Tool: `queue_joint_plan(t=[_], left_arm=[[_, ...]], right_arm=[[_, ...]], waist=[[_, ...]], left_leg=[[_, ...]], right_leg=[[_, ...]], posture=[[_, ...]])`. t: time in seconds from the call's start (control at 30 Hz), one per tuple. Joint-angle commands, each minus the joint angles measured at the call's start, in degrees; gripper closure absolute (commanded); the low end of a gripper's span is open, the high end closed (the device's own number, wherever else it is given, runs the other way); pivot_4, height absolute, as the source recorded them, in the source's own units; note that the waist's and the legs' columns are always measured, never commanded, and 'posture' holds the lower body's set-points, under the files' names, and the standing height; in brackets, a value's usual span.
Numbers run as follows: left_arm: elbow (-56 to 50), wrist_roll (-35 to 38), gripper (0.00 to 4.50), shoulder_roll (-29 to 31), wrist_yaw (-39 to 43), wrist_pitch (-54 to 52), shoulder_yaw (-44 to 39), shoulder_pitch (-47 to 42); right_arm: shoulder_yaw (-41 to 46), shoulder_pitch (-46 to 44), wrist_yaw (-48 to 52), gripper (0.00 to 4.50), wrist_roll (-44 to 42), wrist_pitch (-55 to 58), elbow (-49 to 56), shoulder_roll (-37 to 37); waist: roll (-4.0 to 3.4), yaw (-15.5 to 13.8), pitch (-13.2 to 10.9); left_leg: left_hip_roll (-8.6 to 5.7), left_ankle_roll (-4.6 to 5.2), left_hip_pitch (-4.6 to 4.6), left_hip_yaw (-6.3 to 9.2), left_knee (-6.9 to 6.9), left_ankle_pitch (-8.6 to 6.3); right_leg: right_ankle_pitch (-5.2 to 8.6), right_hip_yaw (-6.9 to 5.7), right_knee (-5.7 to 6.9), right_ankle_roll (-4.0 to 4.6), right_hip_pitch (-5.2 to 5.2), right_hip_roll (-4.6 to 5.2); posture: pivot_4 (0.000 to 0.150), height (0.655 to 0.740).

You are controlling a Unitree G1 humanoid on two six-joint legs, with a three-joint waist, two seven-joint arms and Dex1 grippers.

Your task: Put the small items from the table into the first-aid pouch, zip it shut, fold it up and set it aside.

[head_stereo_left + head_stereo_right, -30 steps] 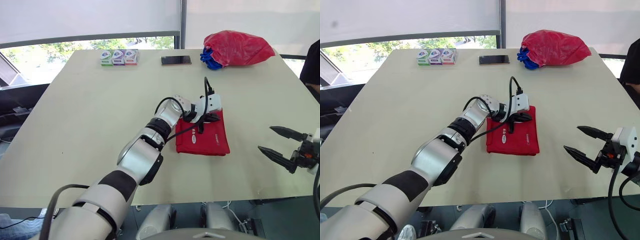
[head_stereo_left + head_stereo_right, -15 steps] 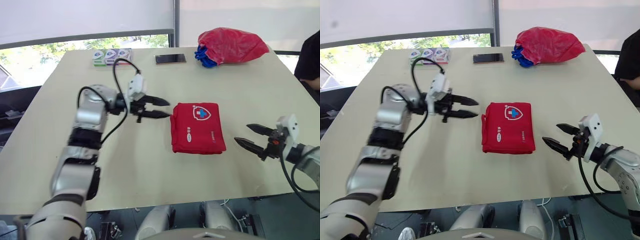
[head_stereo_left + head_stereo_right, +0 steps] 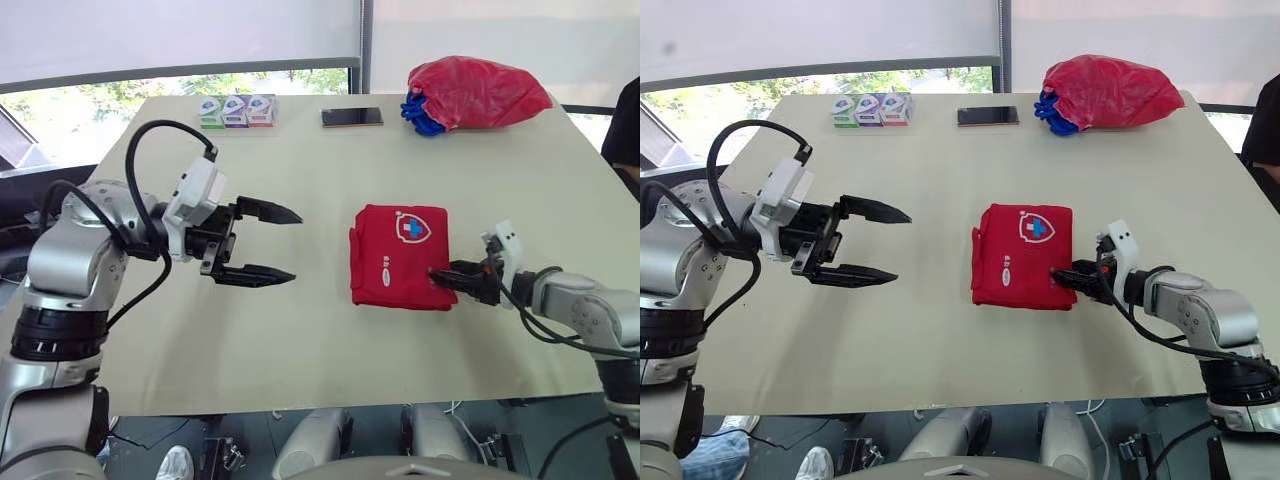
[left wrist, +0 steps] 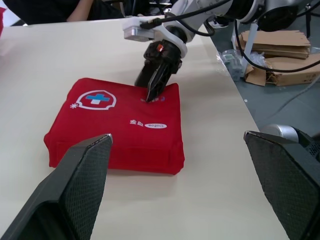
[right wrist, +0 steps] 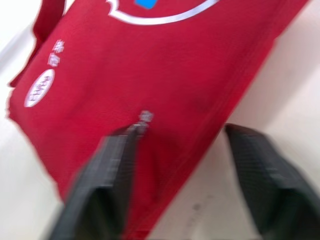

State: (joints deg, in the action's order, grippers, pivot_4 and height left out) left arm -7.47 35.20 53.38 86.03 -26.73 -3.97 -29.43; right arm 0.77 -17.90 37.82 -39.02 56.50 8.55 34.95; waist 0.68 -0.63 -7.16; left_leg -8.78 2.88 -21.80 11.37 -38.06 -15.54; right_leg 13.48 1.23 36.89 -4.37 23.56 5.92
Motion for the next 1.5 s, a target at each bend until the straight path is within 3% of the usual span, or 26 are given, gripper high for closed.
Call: queue_joint_plan(t=[0.03, 0.1, 0.43, 0.57, 0.87, 1.0, 1.27, 1.4, 1.5], left_arm=[[-2.5, 1.0, 0.00, 0.7, -1.5, -0.6, -1.6, 0.2], [-2.6, 0.9, 0.00, 0.6, -2.2, -0.9, -1.8, 0.2], [-0.7, -0.3, 0.00, -0.4, -4.0, -0.3, -0.4, -2.2], [0.5, -1.1, 0.00, -1.5, -4.3, 0.6, 0.3, -4.2], [2.5, -1.9, 0.00, -4.5, -8.9, -0.1, -0.3, -7.4], [4.2, -2.6, 0.00, -5.8, -13.0, -1.4, -0.6, -8.9], [4.4, -1.9, 0.00, -5.9, -14.5, -1.9, -0.7, -8.6], [4.1, -2.9, 0.00, -5.3, -14.7, -0.6, -1.2, -5.8], [3.2, -4.1, 0.00, -5.0, -16.7, 0.2, -2.2, -2.6]], right_arm=[[-0.2, -0.3, -0.8, 3.73, -1.5, 2.1, 2.0, -2.2], [2.1, -0.3, -2.4, 4.47, -2.1, 2.4, 1.9, -3.9], [26.8, -9.4, -30.6, 4.47, -3.2, -9.4, -8.1, -19.8], [37.0, -16.4, -44.6, 4.47, -3.6, -19.7, -13.7, -25.2], [37.3, -17.1, -48.8, 4.47, -4.3, -22.0, -15.4, -26.7], [36.5, -15.3, -49.1, 3.13, -5.4, -20.2, -13.5, -26.8], [34.9, -11.6, -50.8, 3.13, -8.7, -15.6, -8.4, -26.9], [32.3, -6.4, -50.8, 1.92, -10.9, -10.7, -0.9, -26.5], [27.9, -0.6, -47.4, 0.57, -11.5, -6.9, 6.1, -24.1]], waist=[[0.00, 0.2, 0.0], [0.01, 0.5, 0.0], [-0.24, 0.7, -0.1], [-0.28, 1.1, -0.2], [-0.33, 3.2, -0.2], [-0.34, 3.2, -0.2], [-0.35, 3.1, -0.2], [-0.36, 3.1, -0.2], [-0.42, 3.0, -0.1]], left_leg=[[0.02, 0.00, 0.02, -0.03, 0.02, 0.00], [0.05, -0.01, 0.04, -0.02, 0.05, 0.00], [-0.03, -0.04, 0.04, -0.07, 0.20, 0.02], [-0.02, -0.07, 0.07, -0.10, 0.28, 0.03], [0.04, -0.16, 0.19, -0.17, 0.62, 0.11], [0.06, -0.16, 0.22, -0.17, 0.66, 0.11], [0.04, -0.16, 0.22, -0.19, 0.65, 0.11], [0.04, -0.15, 0.22, -0.20, 0.65, 0.11], [0.06, -0.15, 0.27, -0.19, 0.75, 0.11]], right_leg=[[0.00, 0.03, 0.00, 0.00, 0.00, 0.00], [0.00, 0.03, 0.00, 0.01, 0.00, 0.00], [-0.02, 0.06, -0.03, 0.03, 0.06, -0.09], [-0.02, 0.10, -0.03, 0.03, 0.07, -0.10], [-0.01, 0.26, -0.01, 0.04, 0.10, -0.09], [-0.01, 0.28, -0.01, 0.04, 0.11, -0.12], [-0.01, 0.30, -0.01, 0.04, 0.10, -0.12], [-0.01, 0.32, -0.02, 0.04, 0.10, -0.12], [-0.01, 0.34, -0.04, 0.04, 0.11, -0.13]], posture=[[0.150, 0.7400], [0.150, 0.7400], [0.150, 0.7400], [0.150, 0.7400], [0.150, 0.7400], [0.150, 0.7400], [0.150, 0.7400], [0.150, 0.7400], [0.150, 0.7400]])
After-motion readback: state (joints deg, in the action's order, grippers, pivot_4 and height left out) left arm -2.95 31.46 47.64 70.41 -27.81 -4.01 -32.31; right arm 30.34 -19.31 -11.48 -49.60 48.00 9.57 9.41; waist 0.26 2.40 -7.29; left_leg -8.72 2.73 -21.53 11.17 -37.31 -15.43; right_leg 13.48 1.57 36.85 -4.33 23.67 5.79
